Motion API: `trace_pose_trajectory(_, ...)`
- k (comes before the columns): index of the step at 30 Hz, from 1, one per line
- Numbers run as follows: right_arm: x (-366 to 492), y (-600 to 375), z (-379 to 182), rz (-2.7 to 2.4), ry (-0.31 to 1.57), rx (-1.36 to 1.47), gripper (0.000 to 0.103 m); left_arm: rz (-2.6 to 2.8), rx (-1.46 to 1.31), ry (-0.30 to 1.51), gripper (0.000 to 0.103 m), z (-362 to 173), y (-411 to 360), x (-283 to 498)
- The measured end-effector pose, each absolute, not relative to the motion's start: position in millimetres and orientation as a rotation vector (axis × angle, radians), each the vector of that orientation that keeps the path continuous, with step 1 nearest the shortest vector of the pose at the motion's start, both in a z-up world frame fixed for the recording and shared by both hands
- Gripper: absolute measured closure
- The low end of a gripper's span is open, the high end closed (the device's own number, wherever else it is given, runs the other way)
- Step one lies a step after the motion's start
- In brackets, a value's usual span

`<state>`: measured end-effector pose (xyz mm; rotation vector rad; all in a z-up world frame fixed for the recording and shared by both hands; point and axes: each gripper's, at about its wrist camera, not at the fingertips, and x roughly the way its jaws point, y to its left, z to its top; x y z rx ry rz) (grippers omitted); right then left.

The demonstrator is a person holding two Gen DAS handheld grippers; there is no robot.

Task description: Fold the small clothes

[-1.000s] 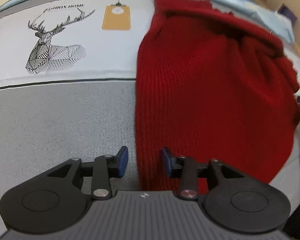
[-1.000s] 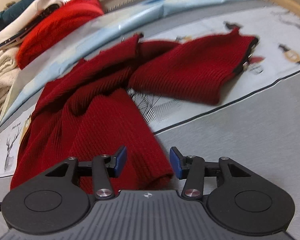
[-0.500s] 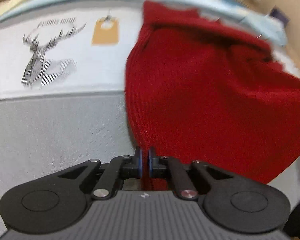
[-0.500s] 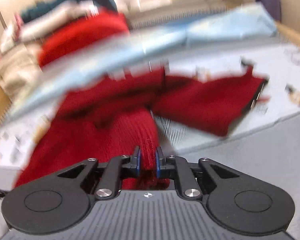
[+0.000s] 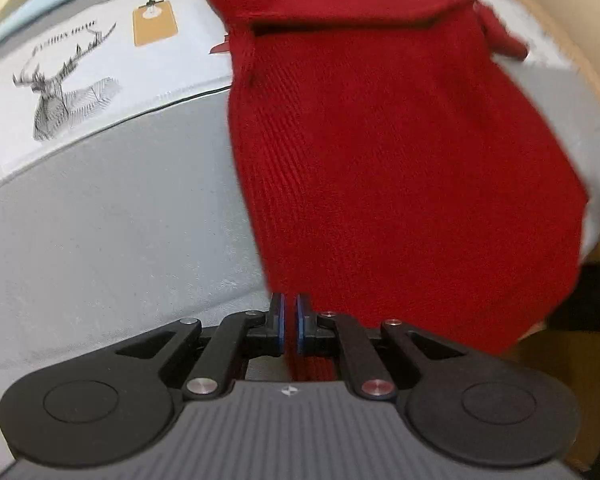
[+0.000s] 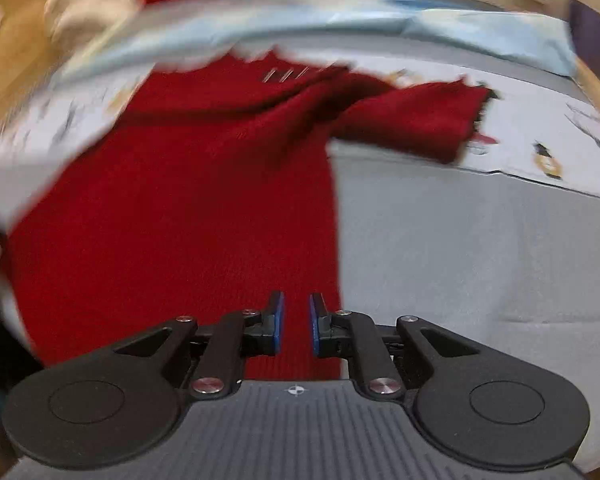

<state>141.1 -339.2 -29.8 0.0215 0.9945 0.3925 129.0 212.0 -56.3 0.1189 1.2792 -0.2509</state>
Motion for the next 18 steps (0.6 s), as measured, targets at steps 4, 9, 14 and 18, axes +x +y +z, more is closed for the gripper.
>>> trace_pose_trajectory(4,172.6,-365.9,-42.4,0.267,0.986,0.245,0.079,-0.232,0.107,1.284,0.096,-61.2,203.6,140.0)
trace_pose_trajectory(9,198.5,-344.5,-86.6,0.212,1.112,0.258,0.07,-0.163,0.11,1.311,0.08,-71.1,203.8,150.0)
trace_pose_trajectory(14,209.4,-318.2,-114.8,0.227,1.201,0.163,0.07,-0.149,0.093,1.334,0.076,-83.3,217.0,155.5)
trace_pose_trajectory(18,207.2,-306.8,-121.0,0.234,1.199,0.08,0.096,-0.129,0.105,1.347,0.075,-93.4,219.5,158.6)
